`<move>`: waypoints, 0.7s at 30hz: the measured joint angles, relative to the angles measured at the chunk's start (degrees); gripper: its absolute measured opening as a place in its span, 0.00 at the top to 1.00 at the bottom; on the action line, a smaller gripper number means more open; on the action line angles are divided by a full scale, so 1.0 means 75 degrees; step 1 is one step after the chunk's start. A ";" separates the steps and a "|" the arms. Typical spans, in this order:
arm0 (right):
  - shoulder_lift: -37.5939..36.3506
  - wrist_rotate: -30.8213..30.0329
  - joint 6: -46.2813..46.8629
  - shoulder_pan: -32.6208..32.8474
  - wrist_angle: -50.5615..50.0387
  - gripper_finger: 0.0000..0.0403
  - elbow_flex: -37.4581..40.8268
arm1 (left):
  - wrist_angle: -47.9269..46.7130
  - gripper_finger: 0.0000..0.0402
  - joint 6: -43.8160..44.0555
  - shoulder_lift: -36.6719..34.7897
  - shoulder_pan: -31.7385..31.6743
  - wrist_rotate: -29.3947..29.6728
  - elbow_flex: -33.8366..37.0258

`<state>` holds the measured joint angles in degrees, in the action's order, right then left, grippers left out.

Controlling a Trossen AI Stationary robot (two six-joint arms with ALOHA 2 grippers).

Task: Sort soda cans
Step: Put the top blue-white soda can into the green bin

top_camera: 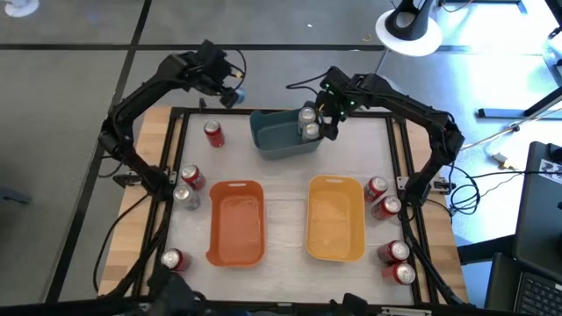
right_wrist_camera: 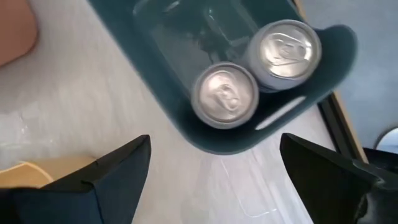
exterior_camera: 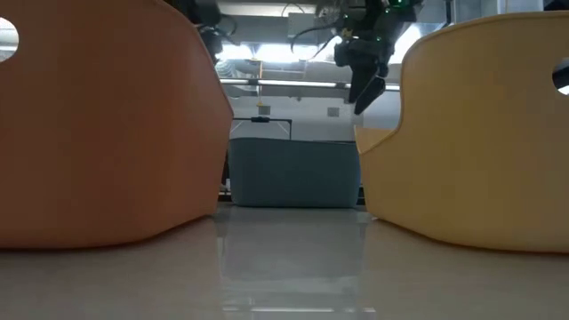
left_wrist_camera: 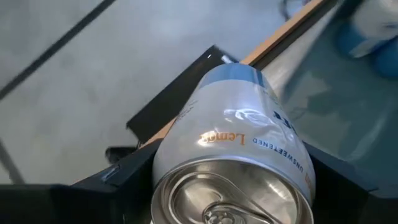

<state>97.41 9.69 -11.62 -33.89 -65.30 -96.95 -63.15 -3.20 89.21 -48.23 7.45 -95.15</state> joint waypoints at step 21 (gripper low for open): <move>-0.0006 -0.0009 -0.0083 -0.0235 0.0358 0.12 0.0009 | -0.1532 0.27 0.0372 0.2998 0.1962 0.0093 -0.3427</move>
<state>97.36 9.62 -12.24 -35.66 -62.62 -96.88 -74.64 -0.41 111.69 -33.51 8.15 -120.85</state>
